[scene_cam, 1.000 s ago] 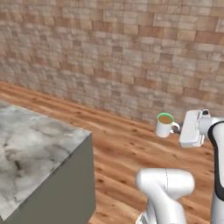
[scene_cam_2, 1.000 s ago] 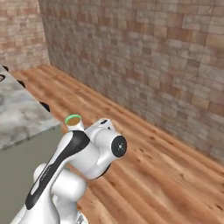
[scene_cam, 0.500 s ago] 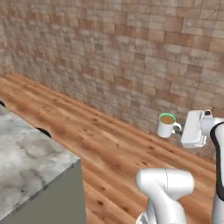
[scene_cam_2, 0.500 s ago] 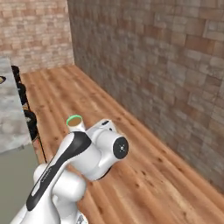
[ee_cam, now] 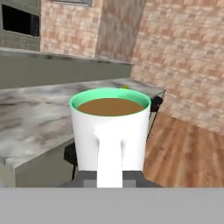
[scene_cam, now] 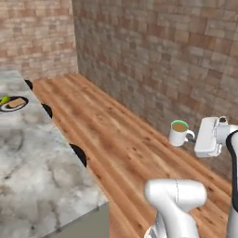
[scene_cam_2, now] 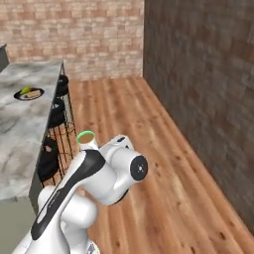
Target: Pick up the brewed coffee from the coffee machine and place it next to the breakfast plate on the dining counter.
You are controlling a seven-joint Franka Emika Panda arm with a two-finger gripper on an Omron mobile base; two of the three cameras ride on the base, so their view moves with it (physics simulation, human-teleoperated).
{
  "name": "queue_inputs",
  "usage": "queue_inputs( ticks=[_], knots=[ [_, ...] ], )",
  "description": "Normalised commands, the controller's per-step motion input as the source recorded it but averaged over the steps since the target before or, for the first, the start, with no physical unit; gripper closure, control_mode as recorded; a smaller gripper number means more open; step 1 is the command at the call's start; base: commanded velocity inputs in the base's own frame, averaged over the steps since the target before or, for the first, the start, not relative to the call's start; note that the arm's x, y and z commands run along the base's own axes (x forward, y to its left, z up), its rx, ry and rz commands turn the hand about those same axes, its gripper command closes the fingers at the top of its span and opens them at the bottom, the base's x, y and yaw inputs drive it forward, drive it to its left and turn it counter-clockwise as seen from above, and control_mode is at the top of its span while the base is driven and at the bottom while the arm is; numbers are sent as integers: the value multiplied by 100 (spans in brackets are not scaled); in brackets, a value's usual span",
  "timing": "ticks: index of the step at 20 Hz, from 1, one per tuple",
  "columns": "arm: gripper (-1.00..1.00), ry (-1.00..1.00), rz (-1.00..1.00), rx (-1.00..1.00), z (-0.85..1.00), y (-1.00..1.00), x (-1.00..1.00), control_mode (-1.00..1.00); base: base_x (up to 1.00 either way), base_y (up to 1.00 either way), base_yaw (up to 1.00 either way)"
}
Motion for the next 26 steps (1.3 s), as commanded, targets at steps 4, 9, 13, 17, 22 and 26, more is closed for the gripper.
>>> queue_inputs(
  ticks=[4,9,13,17,22,26],
  knots=[
    [100,0,0,0,0,0,0,100,100,-16,55],
    [100,0,0,0,0,0,0,100,100,-48,48],
    [100,0,0,0,0,0,0,100,100,-50,48],
    [100,0,0,0,0,0,0,100,100,-45,50],
    [100,0,0,0,0,0,0,100,100,-44,52],
    [100,0,0,0,0,0,0,100,100,-47,53]
  ],
)
